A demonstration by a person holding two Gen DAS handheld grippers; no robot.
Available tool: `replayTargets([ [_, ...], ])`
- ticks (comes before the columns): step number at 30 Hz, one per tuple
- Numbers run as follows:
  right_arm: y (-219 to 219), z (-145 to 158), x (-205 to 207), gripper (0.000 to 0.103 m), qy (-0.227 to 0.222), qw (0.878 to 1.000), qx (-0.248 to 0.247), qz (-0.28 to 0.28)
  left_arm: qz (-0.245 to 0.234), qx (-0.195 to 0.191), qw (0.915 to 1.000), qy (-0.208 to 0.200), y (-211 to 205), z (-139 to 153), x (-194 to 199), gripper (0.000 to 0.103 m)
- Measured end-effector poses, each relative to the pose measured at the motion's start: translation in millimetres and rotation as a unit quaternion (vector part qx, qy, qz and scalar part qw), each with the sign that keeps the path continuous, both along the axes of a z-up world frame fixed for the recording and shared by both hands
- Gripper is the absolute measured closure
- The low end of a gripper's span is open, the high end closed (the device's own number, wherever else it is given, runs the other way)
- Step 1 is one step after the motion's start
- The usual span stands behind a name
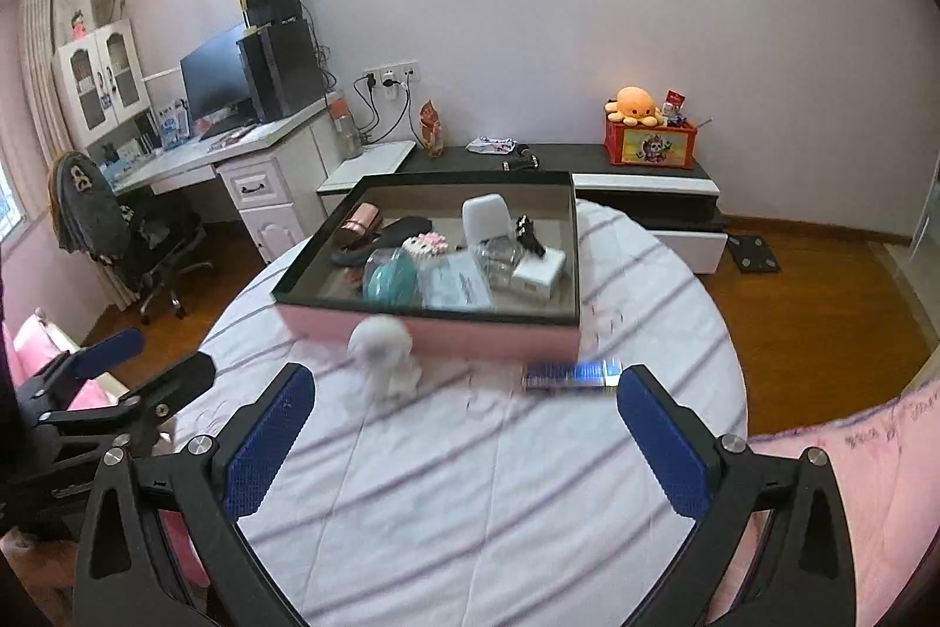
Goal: Organize rigid objects
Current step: 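Withdraw both open tools from the box back over the quilt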
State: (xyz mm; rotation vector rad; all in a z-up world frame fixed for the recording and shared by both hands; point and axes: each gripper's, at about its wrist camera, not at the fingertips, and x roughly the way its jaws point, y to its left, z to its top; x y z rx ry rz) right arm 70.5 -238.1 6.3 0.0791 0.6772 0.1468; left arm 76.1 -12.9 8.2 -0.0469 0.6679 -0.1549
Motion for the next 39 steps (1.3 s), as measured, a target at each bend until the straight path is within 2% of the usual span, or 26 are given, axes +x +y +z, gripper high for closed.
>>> replayTargets([
  [7,-3.1,-9.3,-42.5,0.0,-0.013,1.0,-0.002,-0.017,0.006,0.011,0.9999,-0.012,-11.2,6.5,-35.4,0.0],
  [15,1.6,-13.0,-56.9,0.0,-0.01,1.0,-0.009,-0.013,0.0,0.009,0.9998,-0.02,-15.2,14.7,-54.7,0.0],
  [28,1.5,-14.0,-56.5,0.0,-0.01,1.0,-0.009,-0.012,0.005,0.004,0.9999,-0.012,-13.3,12.7,-53.3,0.0],
  [39,-5.8,-29.1,-33.7,0.0,0.011,0.999,-0.022,-0.021,0.002,0.003,0.9998,0.018,-20.0,-8.9,-29.1,0.0],
])
